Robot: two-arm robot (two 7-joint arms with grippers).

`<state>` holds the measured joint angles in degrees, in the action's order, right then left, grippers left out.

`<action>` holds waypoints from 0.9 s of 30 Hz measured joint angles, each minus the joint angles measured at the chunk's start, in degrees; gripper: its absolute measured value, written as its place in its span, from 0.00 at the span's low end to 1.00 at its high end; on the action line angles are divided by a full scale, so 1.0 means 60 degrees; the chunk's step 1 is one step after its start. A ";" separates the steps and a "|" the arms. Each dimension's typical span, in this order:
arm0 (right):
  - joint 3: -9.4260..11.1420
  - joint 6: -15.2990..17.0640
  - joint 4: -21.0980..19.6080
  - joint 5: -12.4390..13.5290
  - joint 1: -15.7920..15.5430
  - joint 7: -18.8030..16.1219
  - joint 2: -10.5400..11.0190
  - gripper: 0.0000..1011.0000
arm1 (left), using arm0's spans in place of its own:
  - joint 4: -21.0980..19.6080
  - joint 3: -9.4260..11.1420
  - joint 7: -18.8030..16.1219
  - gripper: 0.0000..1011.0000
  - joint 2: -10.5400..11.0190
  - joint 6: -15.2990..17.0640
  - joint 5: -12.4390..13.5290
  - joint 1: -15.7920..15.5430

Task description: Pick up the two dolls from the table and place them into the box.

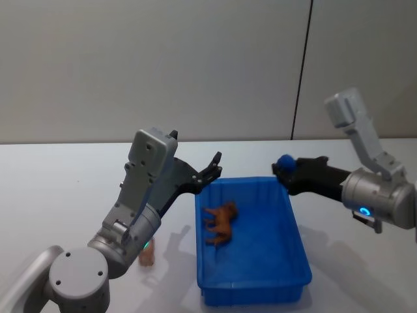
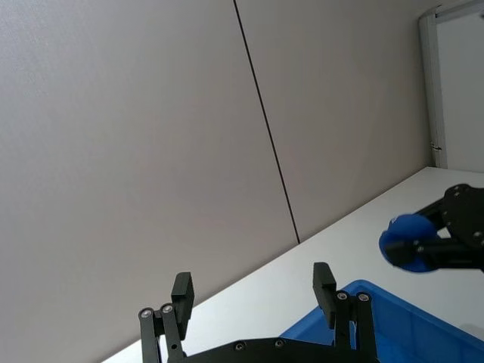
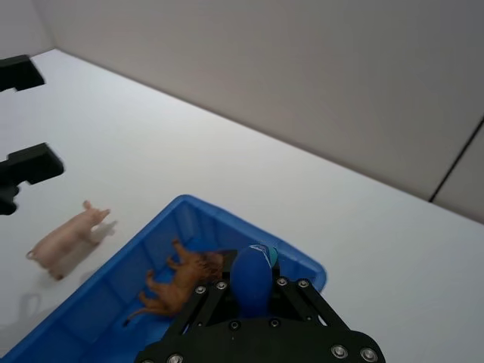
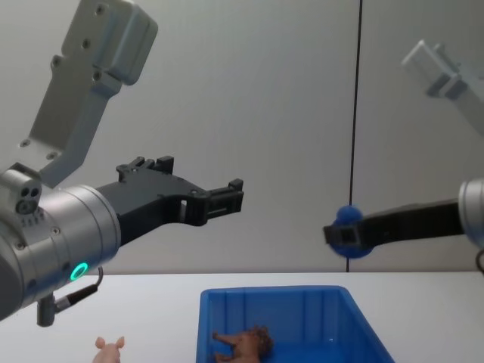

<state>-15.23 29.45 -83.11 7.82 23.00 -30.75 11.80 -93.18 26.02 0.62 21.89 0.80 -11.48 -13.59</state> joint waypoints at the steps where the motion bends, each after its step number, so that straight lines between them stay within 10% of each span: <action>1: -0.0012 0.0068 0.0018 0.0000 0.0023 -0.0084 -0.0010 0.18 | 0.0000 0.0000 0.0000 0.99 0.0000 0.0000 -0.0001 0.0000; 10: -0.0256 0.0872 0.0396 -0.0027 0.0295 -0.1044 -0.0136 0.21 | 0.0000 0.0000 0.0000 0.99 0.0001 0.0000 0.0000 0.0000; 27: -0.0692 0.1948 0.1124 -0.0194 0.0700 -0.2418 -0.0336 0.76 | 0.0000 0.0000 0.0000 0.99 0.0000 0.0000 0.0000 0.0000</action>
<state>-19.39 41.14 -76.36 6.66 27.21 -45.26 9.79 -93.18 26.02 0.62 21.89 0.80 -11.48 -13.59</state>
